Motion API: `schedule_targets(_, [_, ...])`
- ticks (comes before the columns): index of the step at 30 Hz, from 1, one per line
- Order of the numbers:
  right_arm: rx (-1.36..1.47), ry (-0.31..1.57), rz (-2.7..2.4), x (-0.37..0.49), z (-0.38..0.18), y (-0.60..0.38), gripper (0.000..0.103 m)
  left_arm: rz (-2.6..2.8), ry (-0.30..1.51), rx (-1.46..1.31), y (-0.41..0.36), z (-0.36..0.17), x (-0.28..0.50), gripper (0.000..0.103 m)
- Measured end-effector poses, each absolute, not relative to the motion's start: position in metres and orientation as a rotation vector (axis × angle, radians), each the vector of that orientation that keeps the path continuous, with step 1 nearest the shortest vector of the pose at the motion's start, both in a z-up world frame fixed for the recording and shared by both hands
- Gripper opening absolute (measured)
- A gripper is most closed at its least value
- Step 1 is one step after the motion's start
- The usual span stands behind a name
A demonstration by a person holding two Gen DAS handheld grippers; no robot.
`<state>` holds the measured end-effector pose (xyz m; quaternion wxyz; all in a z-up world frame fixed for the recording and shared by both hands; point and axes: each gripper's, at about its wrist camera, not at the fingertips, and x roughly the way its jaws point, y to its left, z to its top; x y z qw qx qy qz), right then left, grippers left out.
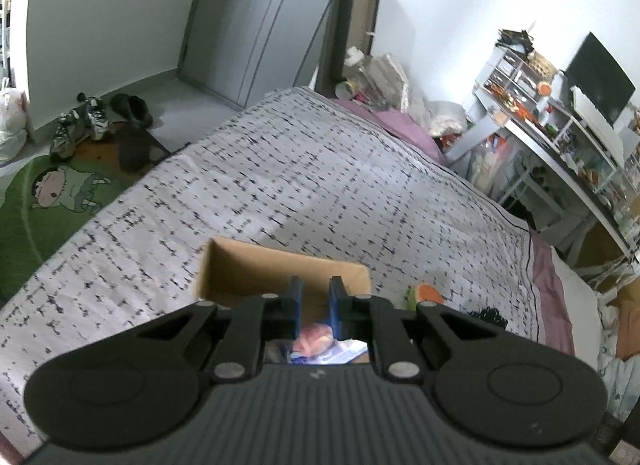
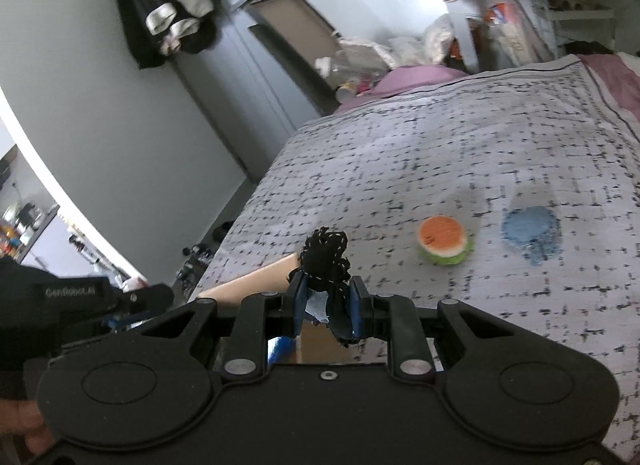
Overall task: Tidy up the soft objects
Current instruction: 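Carry the tissue pack and black cable over the cardboard box with both grippers, then open both grippers to drop the tissue pack and cable into the box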
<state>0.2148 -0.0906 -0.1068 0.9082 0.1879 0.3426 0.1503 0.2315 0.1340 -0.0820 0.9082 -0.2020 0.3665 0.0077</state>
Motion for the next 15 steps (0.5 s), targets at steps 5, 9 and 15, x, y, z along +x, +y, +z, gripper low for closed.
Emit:
schedule_targets(5, [0.362,0.732,0.365,0.212,-0.108,-0.071,0.022,0.034,0.792,-0.449,0.151,-0.094,0.232,0.013])
schedule_targets(9, [0.328,0.755,0.388,0.209,-0.110,-0.058,0.023,0.044,0.814,-0.472,0.158,-0.104,0.230,0.014])
schedule_targets(15, [0.305,0.797,0.395,0.208,-0.114,-0.046,0.034,0.013,0.850,-0.495,0.159,-0.112,0.231,0.018])
